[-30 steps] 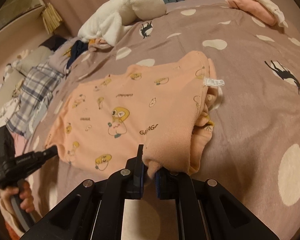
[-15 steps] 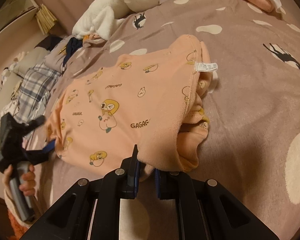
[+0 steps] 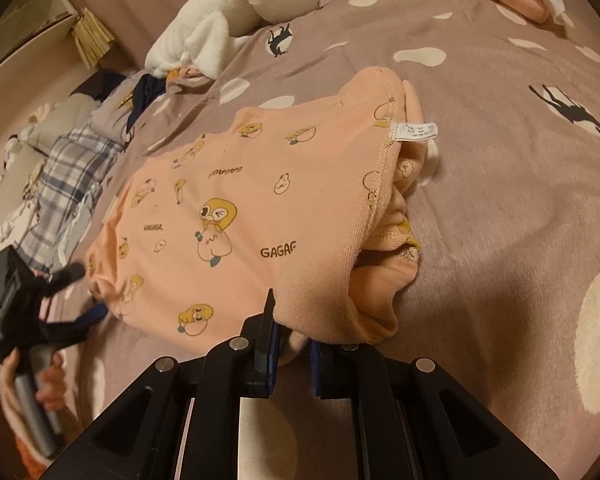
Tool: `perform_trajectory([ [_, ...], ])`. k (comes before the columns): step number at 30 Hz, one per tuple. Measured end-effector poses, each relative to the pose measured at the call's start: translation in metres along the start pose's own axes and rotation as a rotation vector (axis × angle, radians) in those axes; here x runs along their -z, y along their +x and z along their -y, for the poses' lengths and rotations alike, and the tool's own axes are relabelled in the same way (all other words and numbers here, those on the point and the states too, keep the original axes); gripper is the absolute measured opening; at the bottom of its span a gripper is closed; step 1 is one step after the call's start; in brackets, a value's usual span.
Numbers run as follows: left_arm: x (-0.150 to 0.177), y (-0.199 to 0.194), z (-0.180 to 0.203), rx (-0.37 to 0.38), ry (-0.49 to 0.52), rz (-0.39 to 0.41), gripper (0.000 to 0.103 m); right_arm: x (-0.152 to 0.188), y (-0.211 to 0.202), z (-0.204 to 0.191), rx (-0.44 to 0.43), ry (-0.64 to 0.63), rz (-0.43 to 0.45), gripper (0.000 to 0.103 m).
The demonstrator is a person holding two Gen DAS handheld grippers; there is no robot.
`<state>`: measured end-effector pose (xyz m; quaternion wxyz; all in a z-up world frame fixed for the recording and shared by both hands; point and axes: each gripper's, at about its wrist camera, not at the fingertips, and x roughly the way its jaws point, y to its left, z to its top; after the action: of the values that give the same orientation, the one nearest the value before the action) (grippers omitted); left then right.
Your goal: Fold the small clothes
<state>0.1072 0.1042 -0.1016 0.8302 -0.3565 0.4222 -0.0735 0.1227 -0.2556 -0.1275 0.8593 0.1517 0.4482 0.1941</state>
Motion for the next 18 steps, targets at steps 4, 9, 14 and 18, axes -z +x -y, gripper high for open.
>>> perform_trajectory([
  [4, -0.012, 0.011, 0.003, -0.004, -0.005, 0.031, 0.101, 0.000, 0.000, 0.000, -0.013, 0.009, 0.002, 0.009],
  [9, -0.021, 0.025, -0.004, -0.054, -0.023, -0.020, 0.015, -0.001, 0.002, 0.001, -0.015, 0.011, 0.000, 0.009],
  [14, -0.019, 0.017, 0.003, -0.080, 0.019, 0.019, 0.011, 0.000, 0.002, -0.001, -0.011, 0.002, 0.005, 0.009],
  [18, -0.017, 0.000, 0.009, -0.081, 0.059, 0.062, 0.010, 0.000, 0.002, 0.000, -0.013, 0.009, 0.006, 0.009],
])
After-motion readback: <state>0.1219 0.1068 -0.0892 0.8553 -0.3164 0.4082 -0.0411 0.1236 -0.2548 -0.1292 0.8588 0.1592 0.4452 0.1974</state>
